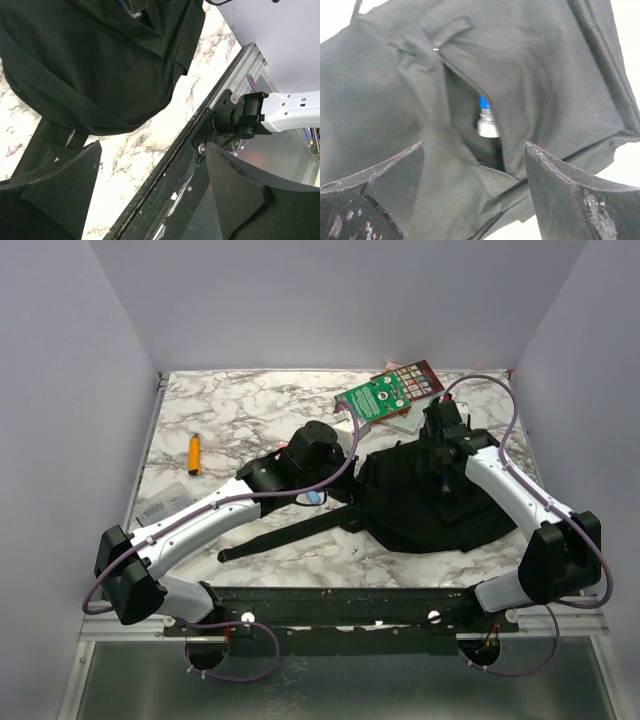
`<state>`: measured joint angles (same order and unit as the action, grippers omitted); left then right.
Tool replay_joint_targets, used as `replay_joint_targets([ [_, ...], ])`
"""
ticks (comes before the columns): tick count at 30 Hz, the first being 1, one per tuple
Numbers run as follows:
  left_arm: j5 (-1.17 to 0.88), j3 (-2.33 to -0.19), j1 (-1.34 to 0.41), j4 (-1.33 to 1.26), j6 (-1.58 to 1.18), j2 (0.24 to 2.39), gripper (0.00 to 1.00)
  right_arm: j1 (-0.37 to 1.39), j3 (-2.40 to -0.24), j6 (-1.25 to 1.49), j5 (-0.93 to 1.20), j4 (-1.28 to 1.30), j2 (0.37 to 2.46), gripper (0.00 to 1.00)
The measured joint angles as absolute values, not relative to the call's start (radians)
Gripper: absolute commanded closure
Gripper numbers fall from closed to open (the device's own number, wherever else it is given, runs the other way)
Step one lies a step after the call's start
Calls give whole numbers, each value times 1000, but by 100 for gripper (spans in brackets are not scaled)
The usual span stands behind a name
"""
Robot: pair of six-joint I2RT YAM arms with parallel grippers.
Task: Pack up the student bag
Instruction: Place the stationery in the student bag, then pick up the stationery from the center of the board.
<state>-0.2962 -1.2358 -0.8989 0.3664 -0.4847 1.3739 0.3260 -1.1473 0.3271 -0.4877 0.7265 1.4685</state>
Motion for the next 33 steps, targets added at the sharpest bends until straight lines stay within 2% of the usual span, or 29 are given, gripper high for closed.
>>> replay_joint_targets([
  [5,-239,-1230,-899,369,-463,1336,12,342,-1185,342,-345,699,1452,20],
  [8,-197,-1224,-899,369,-448,1293,12,397,-1196,381,-267,658,1458,27],
  [15,-55,-1162,-899,337,-427,1127,12,581,-1156,540,-29,363,1503,30],
  [18,22,-1115,-899,308,-425,1043,12,646,-1153,576,37,244,1567,36],
  [21,94,-1094,-899,292,-424,990,12,688,-1168,586,83,167,1656,34],
  [24,147,-1080,-899,270,-421,957,12,736,-1183,577,91,123,1748,29],
  [33,241,-1040,-899,232,-403,895,12,889,-1219,445,-103,110,1897,31],
])
